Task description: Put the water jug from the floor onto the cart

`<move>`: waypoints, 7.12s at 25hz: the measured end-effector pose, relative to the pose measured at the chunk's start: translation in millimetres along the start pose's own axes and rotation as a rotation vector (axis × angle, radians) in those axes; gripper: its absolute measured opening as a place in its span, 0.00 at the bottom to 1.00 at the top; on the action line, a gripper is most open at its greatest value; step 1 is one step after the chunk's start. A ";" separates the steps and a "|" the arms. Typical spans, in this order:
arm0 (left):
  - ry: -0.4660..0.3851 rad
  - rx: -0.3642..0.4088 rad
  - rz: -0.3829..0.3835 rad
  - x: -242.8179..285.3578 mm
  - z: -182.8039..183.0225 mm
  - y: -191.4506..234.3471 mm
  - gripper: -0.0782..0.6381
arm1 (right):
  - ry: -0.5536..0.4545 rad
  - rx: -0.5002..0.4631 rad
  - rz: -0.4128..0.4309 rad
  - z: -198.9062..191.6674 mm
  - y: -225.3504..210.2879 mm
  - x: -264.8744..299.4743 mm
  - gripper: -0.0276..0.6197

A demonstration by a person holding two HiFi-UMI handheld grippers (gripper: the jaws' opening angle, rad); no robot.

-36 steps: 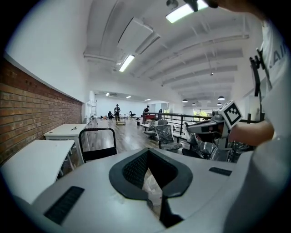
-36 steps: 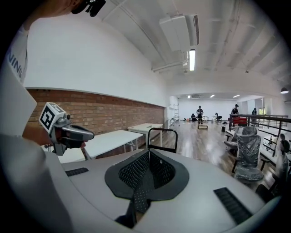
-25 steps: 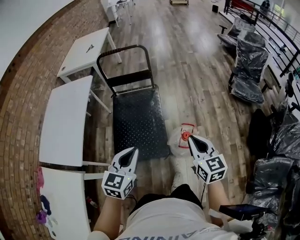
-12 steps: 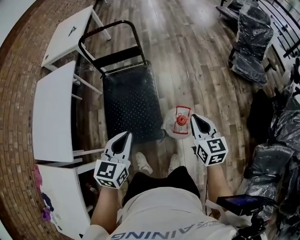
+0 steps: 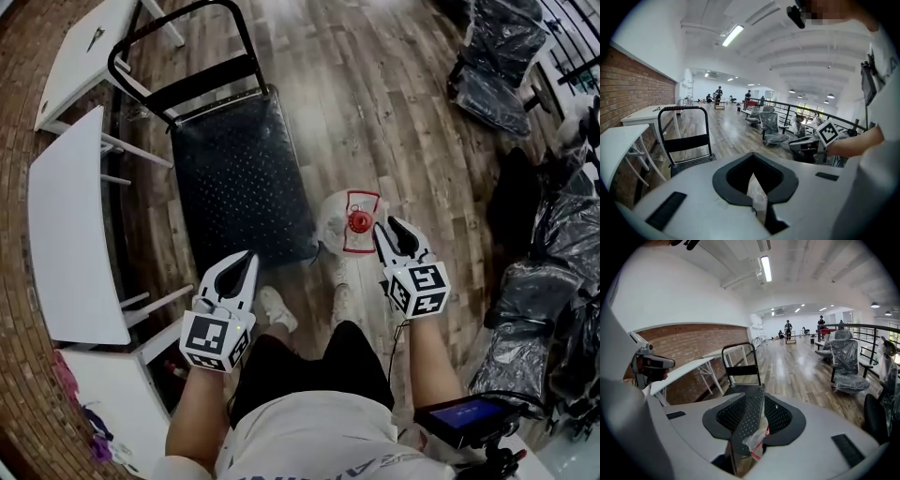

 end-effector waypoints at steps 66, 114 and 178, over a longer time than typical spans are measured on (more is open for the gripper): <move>0.062 -0.162 0.246 -58.0 -95.7 46.9 0.11 | 0.330 -0.300 -0.044 -3.5 21.9 71.4 0.53; -0.018 -0.417 0.253 -173.0 -161.0 126.1 0.11 | 0.412 -0.440 0.161 -65.9 234.9 200.2 0.53; -0.352 0.112 0.031 -277.2 -7.5 -89.1 0.11 | -0.373 -0.290 -0.091 53.7 219.0 -263.3 0.05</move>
Point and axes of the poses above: the fingertips, and each gripper's own axes: x forward along the fingers, y to its left, z out of its top, the point moved 8 cm from there along -x, backward along the fingers
